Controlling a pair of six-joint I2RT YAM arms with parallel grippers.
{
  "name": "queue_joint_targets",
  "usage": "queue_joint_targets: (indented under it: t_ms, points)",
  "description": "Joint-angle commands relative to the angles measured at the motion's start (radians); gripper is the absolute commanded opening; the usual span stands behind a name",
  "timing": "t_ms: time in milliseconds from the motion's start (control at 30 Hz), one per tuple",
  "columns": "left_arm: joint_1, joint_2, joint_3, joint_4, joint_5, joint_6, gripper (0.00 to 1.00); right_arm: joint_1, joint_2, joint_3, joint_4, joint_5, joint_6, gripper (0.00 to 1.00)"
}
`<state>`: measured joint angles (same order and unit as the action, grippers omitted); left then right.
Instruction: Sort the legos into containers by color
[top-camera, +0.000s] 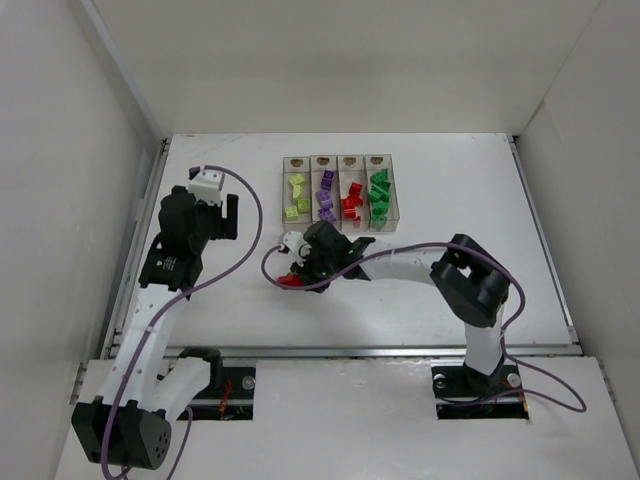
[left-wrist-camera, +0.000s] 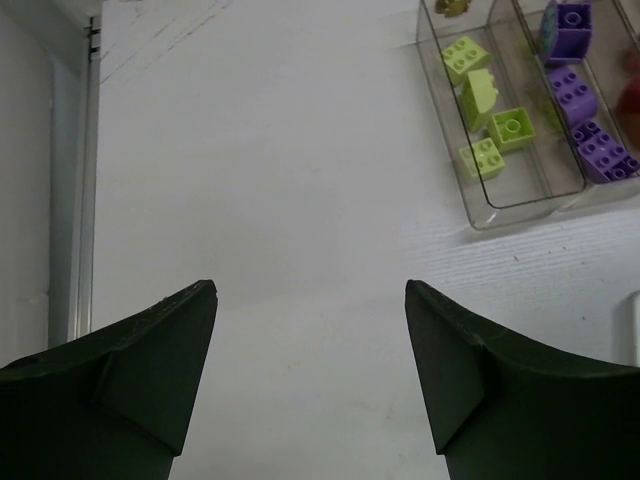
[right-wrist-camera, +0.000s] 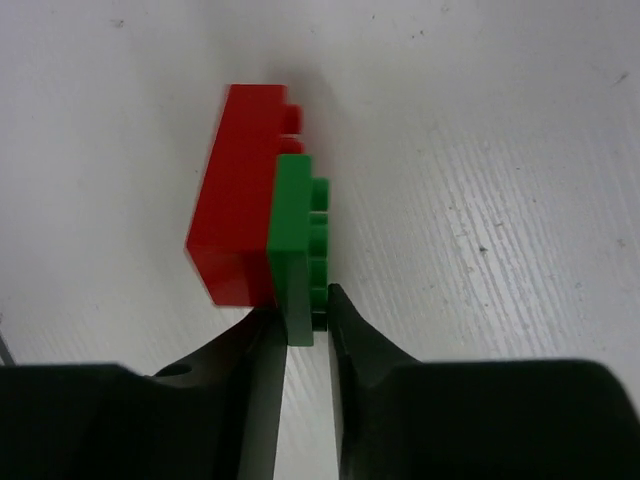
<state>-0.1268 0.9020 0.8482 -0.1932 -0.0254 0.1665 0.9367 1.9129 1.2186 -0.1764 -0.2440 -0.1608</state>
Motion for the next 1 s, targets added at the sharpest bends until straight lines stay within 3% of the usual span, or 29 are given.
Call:
queue_joint_targets:
  t_ms: [0,133,267,333,400,600,667,700,767,967]
  points:
    - [0.003,-0.008,0.035,-0.017,0.145,0.060,0.73,0.007,0.014,0.056,0.049,-0.058,-0.006,0.25]
    - [0.003,-0.018,0.035,-0.040,0.239,0.125,0.69,0.007,0.044,0.090,0.049,-0.067,0.003,0.01]
    - [0.003,-0.037,0.035,-0.060,0.262,0.197,0.60,-0.024,0.026,0.122,0.049,-0.110,0.059,0.00]
    - [0.003,-0.057,0.046,-0.060,0.262,0.218,0.48,-0.056,0.002,0.140,0.034,-0.110,0.124,0.00]
    - [0.003,-0.090,0.046,-0.017,0.283,0.249,0.45,-0.120,-0.018,0.183,-0.003,-0.141,0.167,0.00]
    - [0.003,-0.112,-0.005,0.038,0.523,0.433,0.71,-0.191,-0.090,0.314,-0.116,-0.202,0.221,0.00]
    - [-0.010,-0.066,0.031,0.008,0.658,0.528,0.80,-0.191,-0.104,0.354,-0.143,-0.202,0.230,0.00]
    - [-0.019,-0.049,0.040,-0.012,0.689,0.553,0.90,-0.191,-0.116,0.363,-0.156,-0.202,0.230,0.00]
    - [-0.065,0.011,0.060,-0.022,0.723,0.600,0.97,-0.191,-0.130,0.363,-0.156,-0.202,0.257,0.00]
    - [-0.158,0.162,0.152,0.000,0.651,0.665,0.97,-0.191,-0.215,0.305,-0.101,-0.227,0.311,0.00]
